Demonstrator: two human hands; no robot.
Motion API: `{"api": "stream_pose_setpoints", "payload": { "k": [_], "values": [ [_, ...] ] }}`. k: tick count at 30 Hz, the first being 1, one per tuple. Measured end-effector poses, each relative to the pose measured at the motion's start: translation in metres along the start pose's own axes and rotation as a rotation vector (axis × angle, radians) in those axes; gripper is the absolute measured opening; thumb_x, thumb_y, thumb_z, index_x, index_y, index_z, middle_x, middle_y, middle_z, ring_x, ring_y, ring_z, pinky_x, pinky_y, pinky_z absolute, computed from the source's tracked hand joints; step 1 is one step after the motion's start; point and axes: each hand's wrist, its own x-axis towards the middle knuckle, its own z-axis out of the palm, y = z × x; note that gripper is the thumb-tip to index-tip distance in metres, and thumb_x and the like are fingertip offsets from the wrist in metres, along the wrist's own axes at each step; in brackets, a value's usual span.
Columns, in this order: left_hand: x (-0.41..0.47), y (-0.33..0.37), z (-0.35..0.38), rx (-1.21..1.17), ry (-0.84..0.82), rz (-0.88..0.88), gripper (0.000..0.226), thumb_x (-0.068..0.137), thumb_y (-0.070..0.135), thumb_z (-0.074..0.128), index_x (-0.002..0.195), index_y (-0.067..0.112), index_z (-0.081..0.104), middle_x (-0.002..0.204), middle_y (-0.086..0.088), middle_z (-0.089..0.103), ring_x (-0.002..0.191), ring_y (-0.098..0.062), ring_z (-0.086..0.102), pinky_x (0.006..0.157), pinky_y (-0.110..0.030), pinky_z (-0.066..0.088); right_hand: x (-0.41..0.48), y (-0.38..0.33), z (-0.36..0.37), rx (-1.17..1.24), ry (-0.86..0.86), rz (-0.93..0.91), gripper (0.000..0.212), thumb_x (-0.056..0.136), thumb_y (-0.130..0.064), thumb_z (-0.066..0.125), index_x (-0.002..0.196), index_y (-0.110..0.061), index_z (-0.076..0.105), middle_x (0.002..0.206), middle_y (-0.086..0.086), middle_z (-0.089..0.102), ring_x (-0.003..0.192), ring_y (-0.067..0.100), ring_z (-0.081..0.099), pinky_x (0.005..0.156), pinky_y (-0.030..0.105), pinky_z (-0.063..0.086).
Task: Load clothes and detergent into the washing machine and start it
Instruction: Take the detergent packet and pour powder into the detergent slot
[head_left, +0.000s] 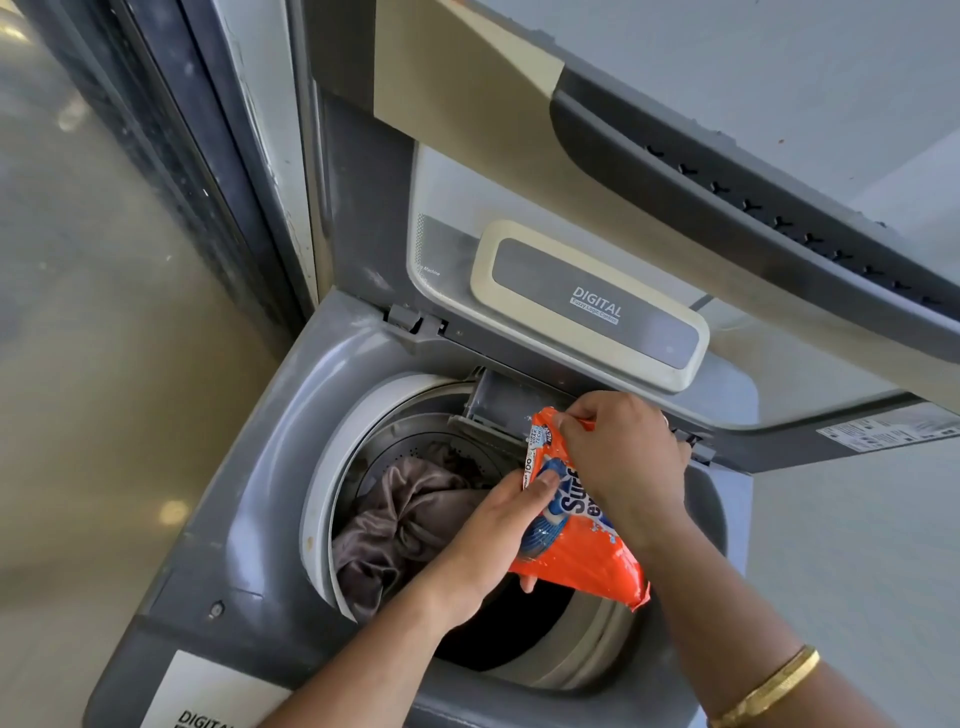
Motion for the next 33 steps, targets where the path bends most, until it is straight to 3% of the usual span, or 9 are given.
{"api": "stream_pose_setpoints", "payload": {
  "k": [3,7,11,23,28,30,33],
  "values": [
    [-0.002,0.001,-0.001,-0.007,0.002,-0.007,0.054,0.116,0.049,0.053,0.137,0.001,0.063,0.091,0.0,0.079,0.057,-0.011,0.066,0.046,-0.033,0.044,-0.001,-0.004,0.002,-0.019,0.008,0.002,0.021,0.104,-0.048,0.066,0.101,-0.032,0.079,0.096,-0.004,0.077,0.102,0.031,0.068,0.1,0.054,0.046],
    [-0.006,0.003,-0.004,-0.001,-0.004,-0.028,0.054,0.117,0.049,0.051,0.133,-0.001,0.063,0.086,0.0,0.078,0.049,-0.009,0.063,0.046,-0.033,0.045,-0.003,-0.009,0.003,-0.001,-0.017,-0.012,0.022,0.102,-0.047,0.07,0.093,-0.028,0.079,0.09,-0.003,0.077,0.093,0.029,0.072,0.093,0.053,0.061],
    [-0.009,0.008,-0.009,0.002,-0.031,-0.043,0.039,0.117,0.047,0.051,0.12,0.01,0.066,0.081,0.005,0.077,0.05,-0.008,0.064,0.047,-0.032,0.046,-0.002,-0.011,0.001,0.025,-0.059,0.003,0.024,0.102,-0.047,0.071,0.092,-0.027,0.08,0.086,-0.003,0.077,0.084,0.026,0.073,0.082,0.051,0.066],
    [-0.01,0.005,-0.008,-0.034,-0.045,-0.023,0.05,0.114,0.049,0.057,0.138,0.006,0.064,0.096,-0.002,0.08,0.061,-0.016,0.066,0.044,-0.027,0.05,0.001,-0.006,-0.005,0.067,-0.124,0.011,0.025,0.104,-0.047,0.071,0.089,-0.028,0.078,0.087,-0.005,0.077,0.079,0.021,0.074,0.078,0.049,0.067],
    [-0.009,0.003,-0.009,-0.061,-0.059,-0.033,0.064,0.105,0.061,0.066,0.139,0.007,0.065,0.109,-0.02,0.082,0.07,-0.024,0.067,0.044,-0.027,0.051,0.006,-0.002,-0.005,0.095,-0.143,0.007,0.024,0.104,-0.047,0.071,0.091,-0.028,0.079,0.085,-0.005,0.076,0.075,0.017,0.073,0.074,0.045,0.067],
    [-0.007,0.003,-0.01,-0.092,-0.073,-0.032,0.066,0.103,0.061,0.066,0.139,0.006,0.065,0.116,-0.029,0.079,0.069,-0.024,0.067,0.044,-0.027,0.051,0.007,-0.001,-0.003,0.097,-0.131,-0.006,0.024,0.104,-0.047,0.071,0.091,-0.028,0.08,0.085,-0.006,0.077,0.075,0.016,0.073,0.071,0.042,0.065],
    [-0.007,0.004,-0.008,-0.077,-0.06,-0.053,0.064,0.102,0.061,0.067,0.14,0.009,0.065,0.115,-0.024,0.082,0.07,-0.023,0.07,0.045,-0.028,0.052,0.009,0.001,0.0,0.072,-0.176,-0.004,0.026,0.105,-0.045,0.07,0.091,-0.026,0.08,0.082,-0.006,0.075,0.073,0.014,0.07,0.063,0.033,0.055]
  ]
}}
